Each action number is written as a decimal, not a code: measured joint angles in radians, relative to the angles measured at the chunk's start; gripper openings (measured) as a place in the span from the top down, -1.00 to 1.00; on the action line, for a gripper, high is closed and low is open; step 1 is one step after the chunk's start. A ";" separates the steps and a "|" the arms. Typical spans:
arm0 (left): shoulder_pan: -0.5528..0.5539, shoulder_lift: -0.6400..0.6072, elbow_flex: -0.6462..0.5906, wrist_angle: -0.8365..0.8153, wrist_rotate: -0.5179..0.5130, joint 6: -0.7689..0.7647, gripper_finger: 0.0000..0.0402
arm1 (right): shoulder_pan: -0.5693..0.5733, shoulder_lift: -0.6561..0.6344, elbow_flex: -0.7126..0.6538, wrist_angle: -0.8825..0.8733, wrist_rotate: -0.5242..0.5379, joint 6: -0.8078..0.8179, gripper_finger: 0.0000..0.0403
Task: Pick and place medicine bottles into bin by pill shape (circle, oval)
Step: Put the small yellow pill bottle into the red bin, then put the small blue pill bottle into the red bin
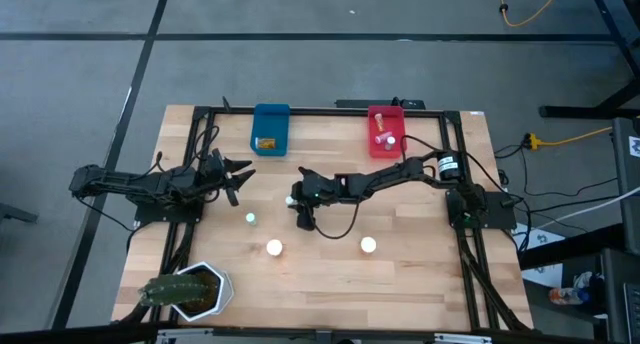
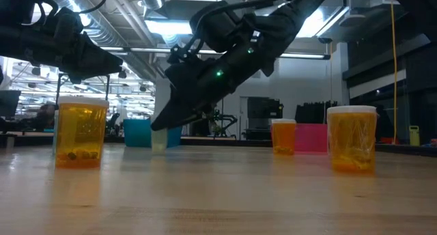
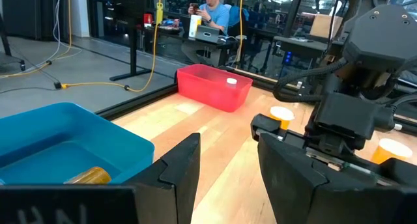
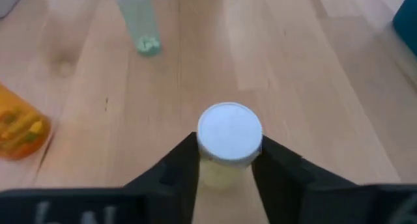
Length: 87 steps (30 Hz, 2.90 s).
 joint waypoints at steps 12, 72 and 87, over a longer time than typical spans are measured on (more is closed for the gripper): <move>0.000 0.000 0.000 0.000 0.000 0.000 0.27 | -0.048 -0.048 0.000 -0.083 0.090 -0.020 0.59; 0.000 0.000 0.000 0.000 0.000 0.006 0.27 | -0.332 -0.267 0.165 -0.749 -0.017 -0.042 -0.22; 0.000 0.000 0.005 -0.010 0.025 0.000 0.27 | -0.039 -0.266 -0.057 -0.237 -0.061 -0.029 -0.22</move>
